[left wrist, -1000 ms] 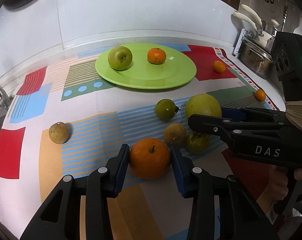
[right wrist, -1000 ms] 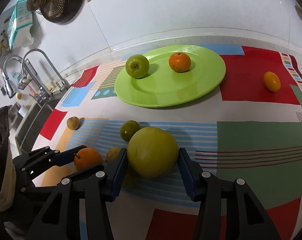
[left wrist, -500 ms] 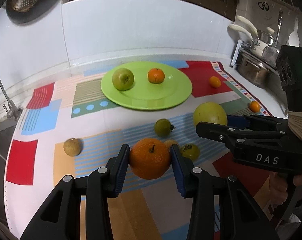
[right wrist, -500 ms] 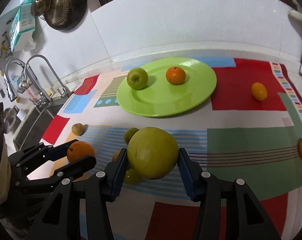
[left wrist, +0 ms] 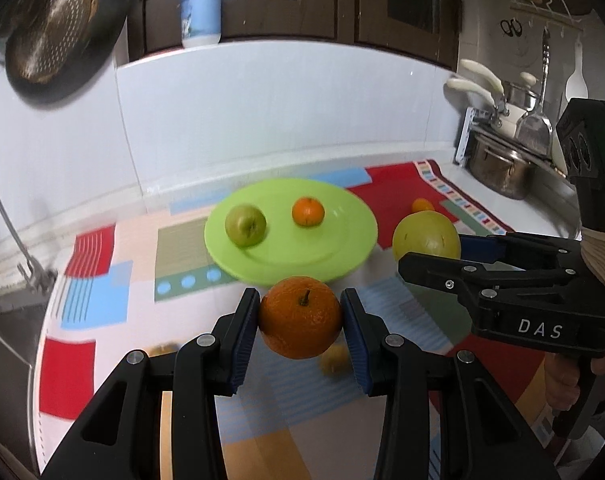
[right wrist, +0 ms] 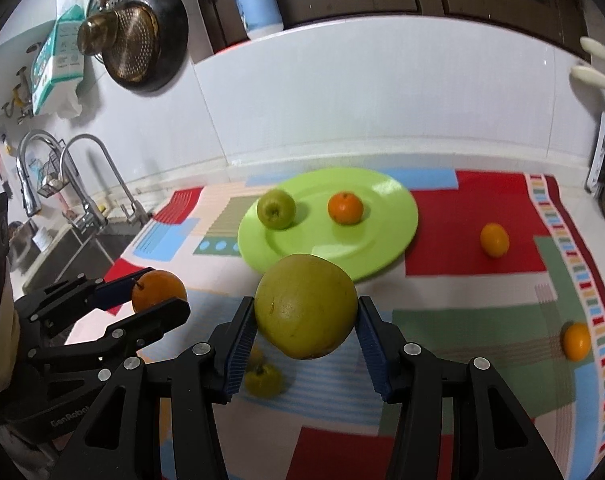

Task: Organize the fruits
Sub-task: 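Carry the orange with left tool while right tool carries the pomelo over the plate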

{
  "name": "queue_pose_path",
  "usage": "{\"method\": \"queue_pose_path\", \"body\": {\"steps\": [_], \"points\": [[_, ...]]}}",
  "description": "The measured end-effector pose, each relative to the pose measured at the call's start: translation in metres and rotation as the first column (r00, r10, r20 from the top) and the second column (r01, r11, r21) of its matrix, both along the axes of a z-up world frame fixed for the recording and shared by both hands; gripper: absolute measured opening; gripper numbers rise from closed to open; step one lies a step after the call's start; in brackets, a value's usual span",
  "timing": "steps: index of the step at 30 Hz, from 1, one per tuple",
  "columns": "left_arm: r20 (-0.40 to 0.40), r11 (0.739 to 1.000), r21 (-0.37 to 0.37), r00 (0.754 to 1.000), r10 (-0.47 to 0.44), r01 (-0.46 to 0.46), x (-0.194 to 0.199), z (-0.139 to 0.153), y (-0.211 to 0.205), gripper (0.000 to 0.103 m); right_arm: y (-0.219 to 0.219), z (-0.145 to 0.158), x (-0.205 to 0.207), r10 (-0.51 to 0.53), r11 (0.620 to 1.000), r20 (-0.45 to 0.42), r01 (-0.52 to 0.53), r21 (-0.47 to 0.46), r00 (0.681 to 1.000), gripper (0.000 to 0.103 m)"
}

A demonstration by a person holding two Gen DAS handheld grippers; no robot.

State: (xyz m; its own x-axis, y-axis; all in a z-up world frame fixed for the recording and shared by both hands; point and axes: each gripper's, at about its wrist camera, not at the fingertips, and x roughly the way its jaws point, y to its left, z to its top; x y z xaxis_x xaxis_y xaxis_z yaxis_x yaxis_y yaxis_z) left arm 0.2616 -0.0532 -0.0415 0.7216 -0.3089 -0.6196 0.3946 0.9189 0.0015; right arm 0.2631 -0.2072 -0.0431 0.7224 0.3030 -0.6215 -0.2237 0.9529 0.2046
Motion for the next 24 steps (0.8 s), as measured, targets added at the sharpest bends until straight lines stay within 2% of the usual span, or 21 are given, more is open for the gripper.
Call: {"method": "queue_pose_path", "body": {"steps": [12,24], "points": [[0.053,1.000,0.007,0.998,-0.020,0.019,0.046,0.010,-0.012,0.041,-0.011,0.019,0.039,-0.002,0.999,0.072,0.004,-0.031,0.997,0.051],[0.004,1.000,0.025,1.000,-0.015,0.015,0.094,-0.015,-0.019,0.041,-0.017,-0.006,0.086,0.004,1.000,0.026,-0.004,-0.027,1.000,0.051]]}}
